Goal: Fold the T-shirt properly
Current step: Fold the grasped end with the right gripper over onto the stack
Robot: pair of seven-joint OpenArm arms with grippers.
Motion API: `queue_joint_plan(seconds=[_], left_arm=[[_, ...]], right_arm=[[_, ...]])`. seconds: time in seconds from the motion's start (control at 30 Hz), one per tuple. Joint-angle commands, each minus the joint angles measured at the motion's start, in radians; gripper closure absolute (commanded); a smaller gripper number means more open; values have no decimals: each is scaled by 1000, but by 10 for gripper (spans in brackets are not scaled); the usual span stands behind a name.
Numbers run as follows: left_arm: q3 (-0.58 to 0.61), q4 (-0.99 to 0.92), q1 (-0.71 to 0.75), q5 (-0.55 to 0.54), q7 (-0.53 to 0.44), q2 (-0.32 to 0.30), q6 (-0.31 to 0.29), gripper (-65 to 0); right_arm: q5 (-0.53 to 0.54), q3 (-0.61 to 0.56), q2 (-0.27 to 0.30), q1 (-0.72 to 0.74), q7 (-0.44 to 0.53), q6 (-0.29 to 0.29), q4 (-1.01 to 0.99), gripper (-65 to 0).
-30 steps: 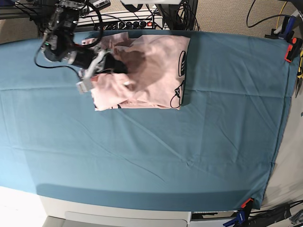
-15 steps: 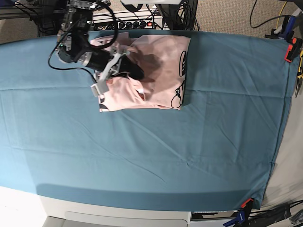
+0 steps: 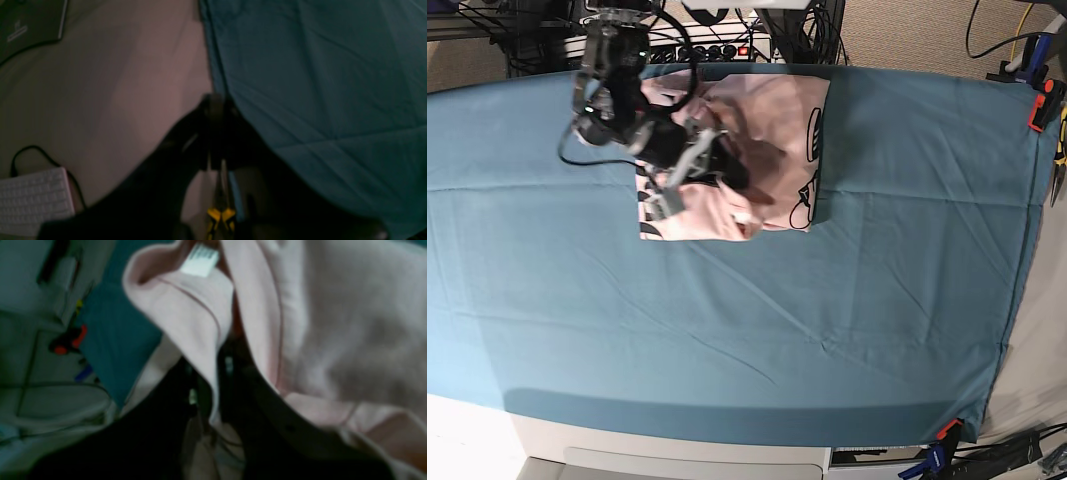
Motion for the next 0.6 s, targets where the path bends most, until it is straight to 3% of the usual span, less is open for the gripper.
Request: queue_joint_plan(seconds=[0.0, 0.17, 0.43, 0.57], left_arm=[[-9, 15, -19, -10, -25, -33, -2, 0], [-9, 15, -18, -10, -23, -33, 1, 0], [-9, 15, -18, -10, -23, -33, 1, 0], [-9, 15, -18, -10, -23, -33, 1, 0]], right_arm=[[-2, -28, -3, 15, 48, -10, 18, 0], [-125, -120, -11, 23, 86, -59, 18, 0], [-146, -145, -11, 23, 76, -59, 18, -4], [-144, -145, -11, 23, 84, -58, 18, -247]])
